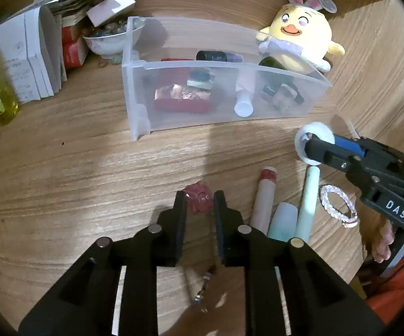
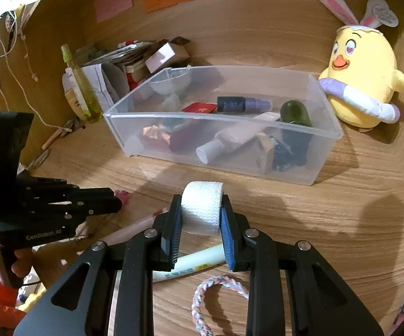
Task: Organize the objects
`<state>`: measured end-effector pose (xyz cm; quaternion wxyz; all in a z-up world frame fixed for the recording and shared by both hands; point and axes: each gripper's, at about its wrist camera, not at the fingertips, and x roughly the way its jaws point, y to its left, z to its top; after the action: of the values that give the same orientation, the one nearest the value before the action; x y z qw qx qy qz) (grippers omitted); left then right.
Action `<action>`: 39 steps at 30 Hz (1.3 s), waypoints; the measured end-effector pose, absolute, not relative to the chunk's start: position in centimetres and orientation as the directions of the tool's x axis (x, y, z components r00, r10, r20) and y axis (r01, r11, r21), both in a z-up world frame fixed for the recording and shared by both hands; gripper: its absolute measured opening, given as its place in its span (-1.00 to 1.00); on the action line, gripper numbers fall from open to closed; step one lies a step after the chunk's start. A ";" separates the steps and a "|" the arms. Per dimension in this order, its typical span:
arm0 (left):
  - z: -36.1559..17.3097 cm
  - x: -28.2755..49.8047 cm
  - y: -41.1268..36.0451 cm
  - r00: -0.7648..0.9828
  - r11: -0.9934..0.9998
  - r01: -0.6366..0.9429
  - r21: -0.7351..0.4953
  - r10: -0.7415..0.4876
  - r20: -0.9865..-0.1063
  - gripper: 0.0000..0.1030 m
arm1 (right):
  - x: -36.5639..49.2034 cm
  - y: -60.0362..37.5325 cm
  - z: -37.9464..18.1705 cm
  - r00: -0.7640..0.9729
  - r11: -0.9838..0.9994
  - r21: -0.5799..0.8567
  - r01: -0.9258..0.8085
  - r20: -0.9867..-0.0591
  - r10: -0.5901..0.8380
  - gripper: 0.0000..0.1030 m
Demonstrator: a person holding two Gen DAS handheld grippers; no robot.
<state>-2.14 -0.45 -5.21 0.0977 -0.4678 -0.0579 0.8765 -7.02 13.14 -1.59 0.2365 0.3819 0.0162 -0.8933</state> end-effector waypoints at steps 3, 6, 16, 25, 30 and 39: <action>-5.1 -2.5 -0.2 -0.543 -0.974 -0.126 -0.188 0.226 -0.809 -0.57 | -7.1 13.5 -1.4 -0.600 -0.890 0.153 0.429 -0.688 -0.408 -0.56; -5.0 -3.0 -0.1 -0.546 -0.977 -0.130 -0.172 0.215 -0.810 -0.58 | -7.2 13.6 -1.5 -0.601 -0.891 0.155 0.426 -0.688 -0.407 -0.56; -4.1 -3.6 -0.3 -0.577 -0.981 -0.112 -0.160 0.195 -0.793 -0.83 | -7.3 14.2 -0.6 -0.625 -0.894 0.154 0.422 -0.664 -0.410 -0.56; -2.3 -2.9 -0.6 -0.607 -0.979 -0.140 -0.150 0.205 -0.768 -0.70 | -7.5 14.3 0.9 -0.658 -0.895 0.147 0.422 -0.629 -0.414 -0.56; -3.9 -3.1 0.1 -0.570 -0.983 -0.142 -0.119 0.179 -0.802 -0.33 | -7.9 14.7 1.8 -0.679 -0.900 0.136 0.414 -0.612 -0.405 -0.55; -5.0 -4.0 0.1 -0.563 -0.980 -0.142 -0.142 0.197 -0.802 -0.62 | -9.0 15.1 3.3 -0.707 -0.901 0.150 0.408 -0.573 -0.415 -0.55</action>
<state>-3.96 0.10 -4.97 0.0959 -0.4574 -0.0305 0.8835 -8.97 15.06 3.34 0.2227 0.3115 -0.0062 -0.9237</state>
